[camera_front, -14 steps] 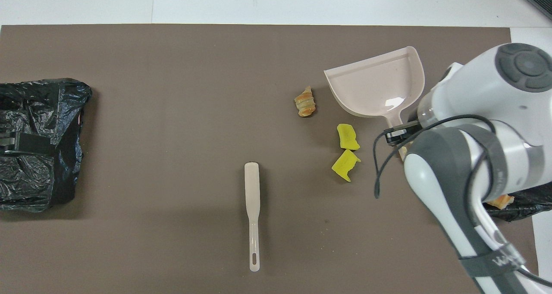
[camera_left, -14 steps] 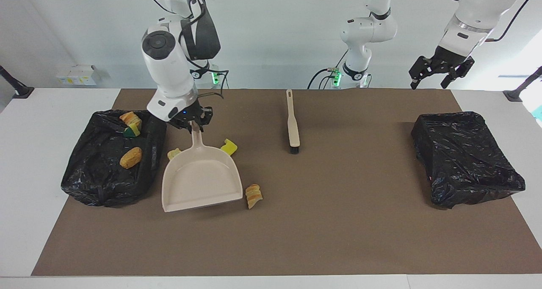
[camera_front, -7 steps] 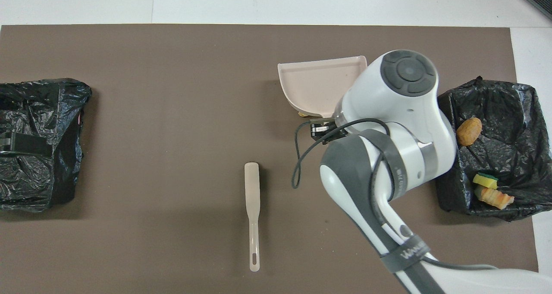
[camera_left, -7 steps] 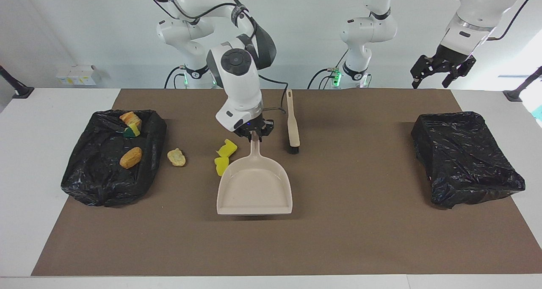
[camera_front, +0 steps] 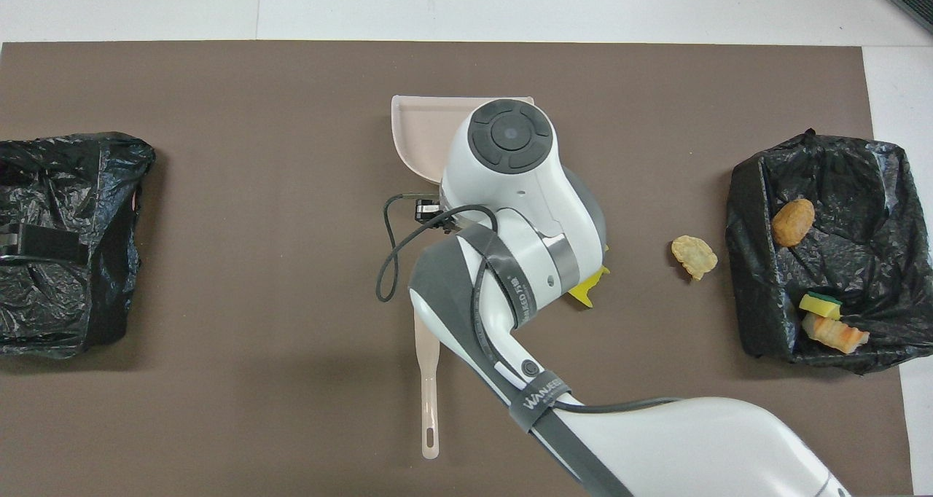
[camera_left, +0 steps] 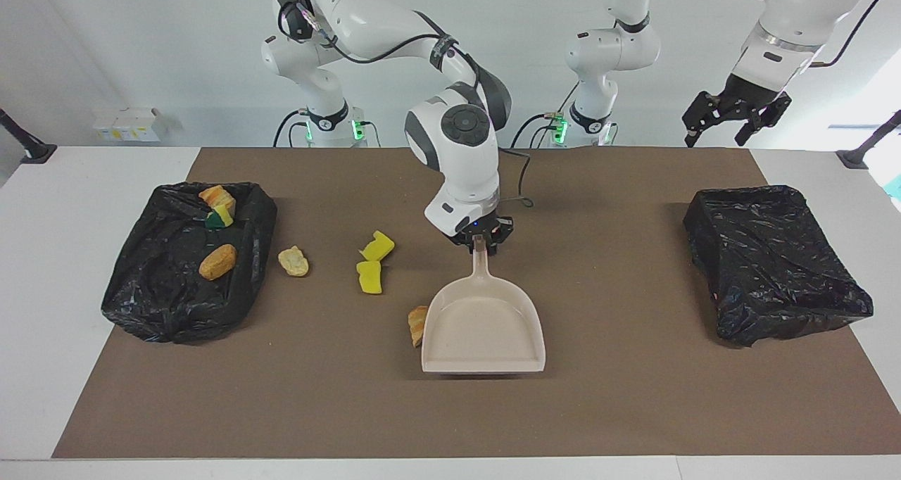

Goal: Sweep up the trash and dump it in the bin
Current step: 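Carry the empty dustpan back and set it on the table with the right gripper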

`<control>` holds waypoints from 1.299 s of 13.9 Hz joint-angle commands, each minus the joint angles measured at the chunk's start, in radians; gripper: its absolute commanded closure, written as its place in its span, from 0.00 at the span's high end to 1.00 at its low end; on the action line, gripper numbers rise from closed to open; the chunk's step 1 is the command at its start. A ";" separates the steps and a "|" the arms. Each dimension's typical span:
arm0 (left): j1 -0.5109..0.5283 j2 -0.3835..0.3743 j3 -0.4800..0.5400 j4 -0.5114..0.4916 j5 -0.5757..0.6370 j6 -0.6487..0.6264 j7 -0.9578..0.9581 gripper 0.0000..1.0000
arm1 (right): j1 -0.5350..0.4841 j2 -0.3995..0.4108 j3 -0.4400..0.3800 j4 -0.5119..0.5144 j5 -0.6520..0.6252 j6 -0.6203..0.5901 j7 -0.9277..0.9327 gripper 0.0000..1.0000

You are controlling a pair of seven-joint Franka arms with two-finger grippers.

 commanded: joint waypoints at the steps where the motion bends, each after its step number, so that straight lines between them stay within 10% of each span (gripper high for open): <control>1: 0.010 -0.006 -0.007 0.010 0.015 -0.021 0.002 1.00 | -0.003 0.073 0.010 0.074 0.022 0.031 0.027 0.00; 8: 0.011 -0.006 -0.007 0.011 0.015 -0.020 0.002 1.00 | -0.011 0.133 0.022 0.046 0.058 0.103 0.035 0.00; 9: 0.011 -0.006 -0.007 0.011 0.015 -0.021 0.002 1.00 | -0.012 0.133 0.022 0.046 0.057 0.102 0.035 0.34; 10: 0.011 -0.006 -0.007 0.011 0.015 -0.021 0.002 1.00 | -0.011 0.128 0.022 0.046 0.045 0.096 0.029 0.99; 18: 0.011 -0.006 -0.007 0.011 0.015 -0.021 0.002 1.00 | 0.023 -0.030 0.022 -0.093 0.052 -0.022 0.039 1.00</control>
